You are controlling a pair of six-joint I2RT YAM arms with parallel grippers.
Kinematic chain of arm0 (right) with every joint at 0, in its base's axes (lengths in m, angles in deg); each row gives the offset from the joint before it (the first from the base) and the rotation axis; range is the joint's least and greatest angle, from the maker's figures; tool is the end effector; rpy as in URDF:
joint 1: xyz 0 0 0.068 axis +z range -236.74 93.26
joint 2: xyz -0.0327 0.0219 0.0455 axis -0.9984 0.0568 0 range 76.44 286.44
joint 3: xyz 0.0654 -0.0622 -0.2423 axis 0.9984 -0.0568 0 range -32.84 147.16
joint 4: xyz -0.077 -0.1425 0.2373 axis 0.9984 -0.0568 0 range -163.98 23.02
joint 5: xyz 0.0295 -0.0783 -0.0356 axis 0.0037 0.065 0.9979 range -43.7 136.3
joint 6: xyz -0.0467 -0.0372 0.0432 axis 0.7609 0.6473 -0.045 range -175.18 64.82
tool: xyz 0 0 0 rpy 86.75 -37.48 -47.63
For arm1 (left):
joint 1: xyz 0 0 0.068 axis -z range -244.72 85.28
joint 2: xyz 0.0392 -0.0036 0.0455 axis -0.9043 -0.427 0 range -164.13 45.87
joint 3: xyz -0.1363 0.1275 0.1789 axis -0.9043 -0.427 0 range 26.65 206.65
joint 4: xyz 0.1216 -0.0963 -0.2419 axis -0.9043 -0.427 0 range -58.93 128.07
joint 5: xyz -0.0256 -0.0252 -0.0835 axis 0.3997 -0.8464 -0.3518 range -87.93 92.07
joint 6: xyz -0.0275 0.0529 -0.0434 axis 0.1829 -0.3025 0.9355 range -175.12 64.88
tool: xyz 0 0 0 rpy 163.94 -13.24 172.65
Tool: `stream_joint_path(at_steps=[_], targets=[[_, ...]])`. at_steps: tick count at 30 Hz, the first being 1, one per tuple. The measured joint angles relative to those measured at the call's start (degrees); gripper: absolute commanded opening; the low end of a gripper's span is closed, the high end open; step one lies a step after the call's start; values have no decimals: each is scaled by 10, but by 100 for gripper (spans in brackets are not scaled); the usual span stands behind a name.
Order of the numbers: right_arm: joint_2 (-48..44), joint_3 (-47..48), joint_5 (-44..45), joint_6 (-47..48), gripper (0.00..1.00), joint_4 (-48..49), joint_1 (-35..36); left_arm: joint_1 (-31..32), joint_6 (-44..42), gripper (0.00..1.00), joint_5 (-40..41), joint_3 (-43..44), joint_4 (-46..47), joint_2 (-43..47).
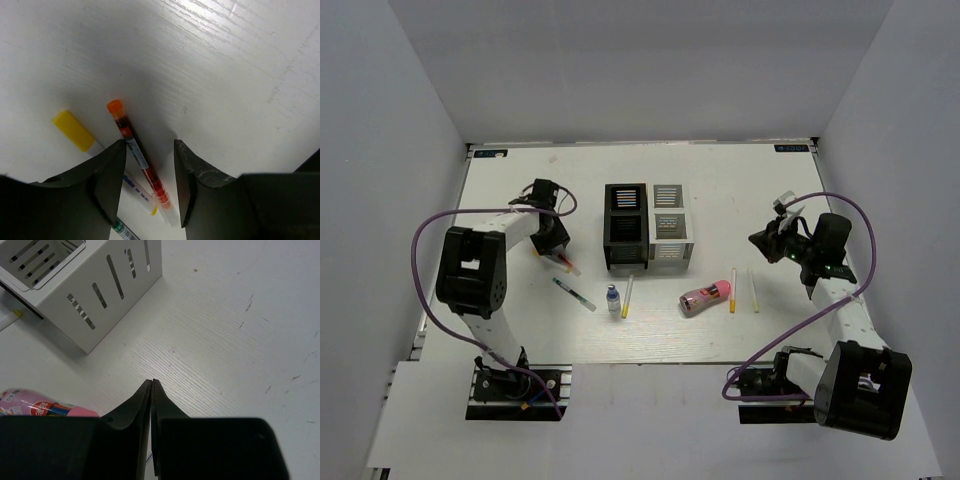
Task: Sort the stationery into containers
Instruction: Pick up the pen from the center of the board.
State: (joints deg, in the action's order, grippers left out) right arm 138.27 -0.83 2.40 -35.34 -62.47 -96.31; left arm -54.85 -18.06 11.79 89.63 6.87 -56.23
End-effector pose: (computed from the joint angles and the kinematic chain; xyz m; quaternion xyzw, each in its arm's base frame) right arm 0.2788 -0.0037 0.1992 -0.2693 0.7626 0.1795 0.5602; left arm 0.3632 -0.0527 0.1048 -0.2448 0.9509 0.0088 0.1893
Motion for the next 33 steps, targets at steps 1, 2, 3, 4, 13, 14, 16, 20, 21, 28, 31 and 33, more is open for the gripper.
stream_joint_path(at_steps=[1,2,3,4,13,14,16,20,21,28,31,33], targets=[[-2,0,0,0,8,0,0,0,-2,54,2,10,-9,-8],[-4,0,0,-1,8,0,0,0,-4,54,3,18,-18,-13],[-7,0,0,-1,8,0,0,0,-7,54,5,24,-25,-16],[-9,0,0,-2,8,0,0,1,-9,54,7,28,-33,-18],[-22,-8,0,-3,8,1,0,4,-24,49,17,40,-72,-28],[-24,-9,0,-4,8,2,0,4,-26,44,16,40,-72,-29],[-27,-10,0,-4,8,2,0,4,-30,39,10,47,-74,-35],[-29,-10,0,-4,8,2,0,9,-38,32,4,58,-76,-45],[-29,-10,0,-4,8,2,0,10,-39,29,4,58,-75,-45],[-30,-10,-1,-4,8,2,-1,15,-41,10,3,57,-68,-44],[-32,-11,-1,-3,21,1,-1,15,-40,2,-6,56,-51,-43],[-35,-11,-2,-6,47,0,-1,15,-36,0,-19,56,-36,-43]])
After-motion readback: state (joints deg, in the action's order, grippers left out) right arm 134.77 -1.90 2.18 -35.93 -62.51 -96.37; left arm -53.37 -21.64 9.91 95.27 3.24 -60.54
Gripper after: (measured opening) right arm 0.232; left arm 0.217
